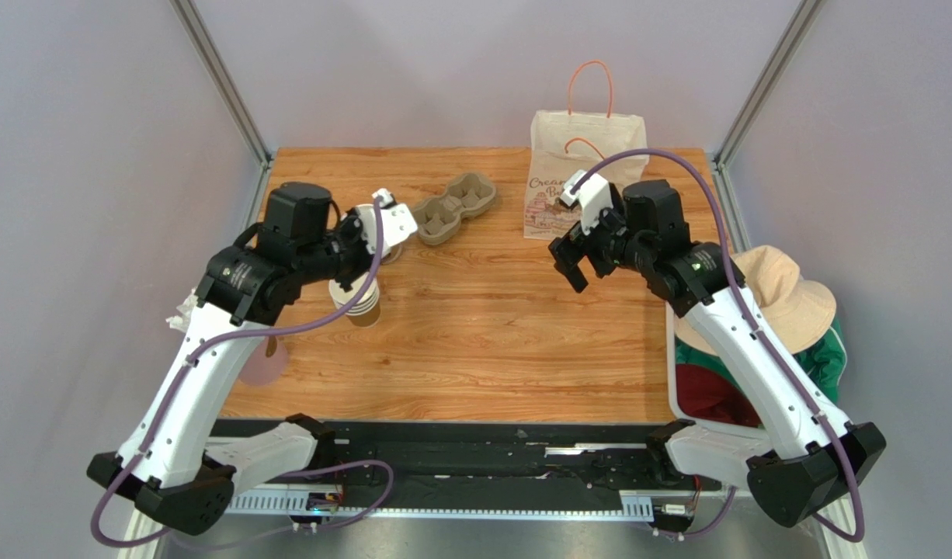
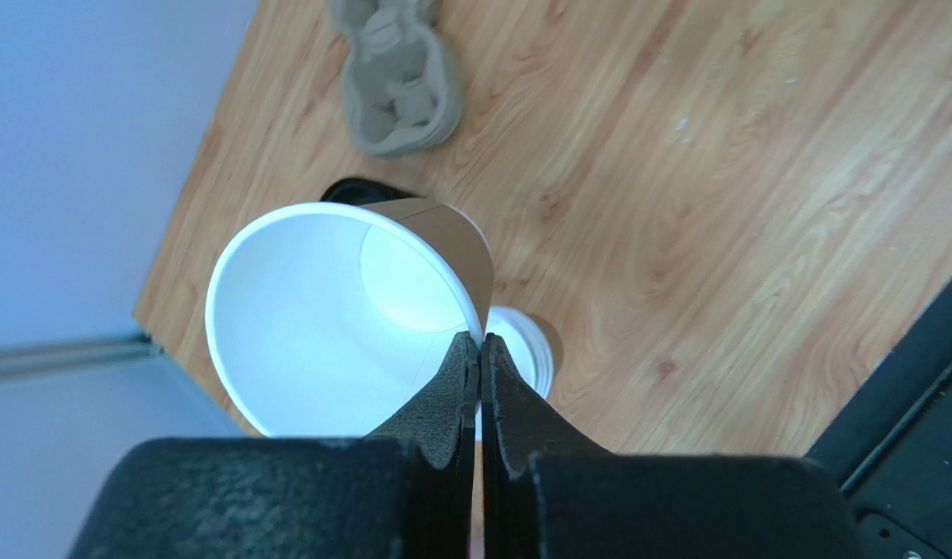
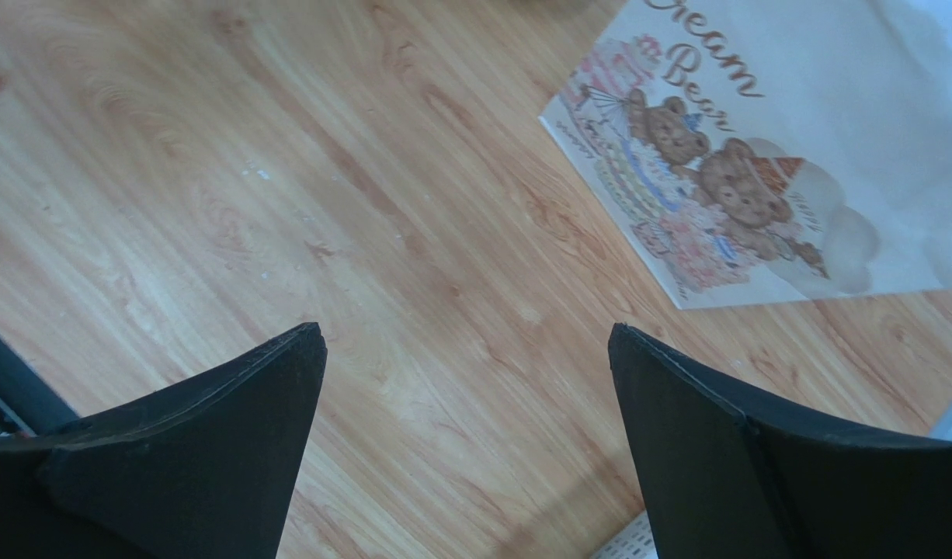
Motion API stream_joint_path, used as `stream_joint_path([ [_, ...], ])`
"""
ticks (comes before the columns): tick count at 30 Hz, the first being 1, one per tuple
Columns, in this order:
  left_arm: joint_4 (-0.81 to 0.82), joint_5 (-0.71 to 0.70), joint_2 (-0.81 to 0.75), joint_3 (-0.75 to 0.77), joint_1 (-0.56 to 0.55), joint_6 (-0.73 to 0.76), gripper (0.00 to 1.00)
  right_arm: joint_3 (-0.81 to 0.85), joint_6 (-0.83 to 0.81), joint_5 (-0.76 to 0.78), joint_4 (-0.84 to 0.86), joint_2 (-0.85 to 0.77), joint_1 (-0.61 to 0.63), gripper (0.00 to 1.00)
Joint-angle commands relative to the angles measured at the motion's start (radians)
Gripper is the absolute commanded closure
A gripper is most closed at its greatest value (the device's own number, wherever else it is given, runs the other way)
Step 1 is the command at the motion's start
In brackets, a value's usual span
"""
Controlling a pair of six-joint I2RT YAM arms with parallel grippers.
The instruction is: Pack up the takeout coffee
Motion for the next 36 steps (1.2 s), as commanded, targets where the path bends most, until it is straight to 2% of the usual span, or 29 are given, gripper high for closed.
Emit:
stream_joint_path([
  [1, -0.015, -0.02, 0.063, 0.049, -0.118, -0.023, 1.0, 0.058, 0.052, 0.159, 0.088, -0.042, -0.041, 0.01],
  [6, 0.012, -0.057, 0.184, 0.089, -0.252, 0.005, 1.0, 0.045, 0.076, 0.17, 0.122, -0.083, -0.146, 0.01],
  [10, 0.043, -0.028, 0.31, 0.124, -0.327, 0.009, 1.0, 0.038, 0.092, 0.17, 0.138, -0.109, -0.201, 0.01],
  [14, 0.139, -0.002, 0.424, 0.124, -0.391, -0.003, 1.0, 0.021, 0.102, 0.17, 0.154, -0.12, -0.236, 0.01],
  [19, 0.27, 0.01, 0.569, 0.104, -0.425, -0.054, 1.0, 0.008, 0.106, 0.166, 0.162, -0.119, -0.264, 0.01],
  [25, 0.4, 0.043, 0.651, 0.079, -0.43, -0.121, 1.0, -0.004, 0.103, 0.155, 0.171, -0.122, -0.276, 0.01],
  [36, 0.474, 0.052, 0.74, 0.034, -0.453, -0.175, 1.0, -0.021, 0.103, 0.123, 0.177, -0.113, -0.276, 0.01],
])
